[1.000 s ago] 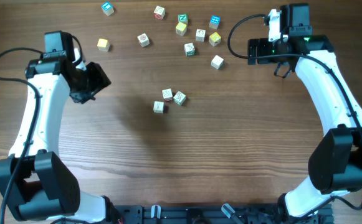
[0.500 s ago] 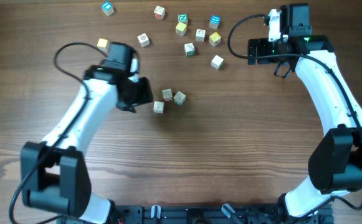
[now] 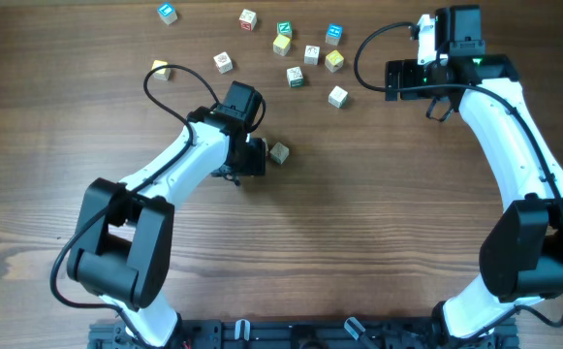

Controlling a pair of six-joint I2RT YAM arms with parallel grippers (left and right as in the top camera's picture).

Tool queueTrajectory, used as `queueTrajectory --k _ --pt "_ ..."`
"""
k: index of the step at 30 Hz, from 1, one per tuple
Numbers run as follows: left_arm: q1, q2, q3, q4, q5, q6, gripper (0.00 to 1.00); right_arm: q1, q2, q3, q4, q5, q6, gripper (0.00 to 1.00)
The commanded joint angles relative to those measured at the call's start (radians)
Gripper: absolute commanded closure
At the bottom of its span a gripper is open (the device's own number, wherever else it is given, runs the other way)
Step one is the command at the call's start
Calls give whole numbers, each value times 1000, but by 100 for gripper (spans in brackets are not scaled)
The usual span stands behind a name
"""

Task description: Form a circle

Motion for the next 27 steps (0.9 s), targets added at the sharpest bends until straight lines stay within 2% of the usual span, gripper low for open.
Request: queueTrajectory --k 1,5,9,19,24,27 --pt "-2 18 -8 4 -16 18 41 0 -4 1 2 3 14 0" --pt "-2 41 -8 6 -12 18 44 0 -4 1 2 3 14 0" --pt "-2 42 -8 20 -13 18 55 0 -4 1 2 3 14 0" --pt "-2 42 -8 44 -13 49 57 0 -4 1 2 3 14 0" --pt "-2 42 -8 44 -9 80 64 0 -4 1 2 3 14 0" --pt "-2 42 -8 44 -8 80 65 0 -4 1 2 3 14 0"
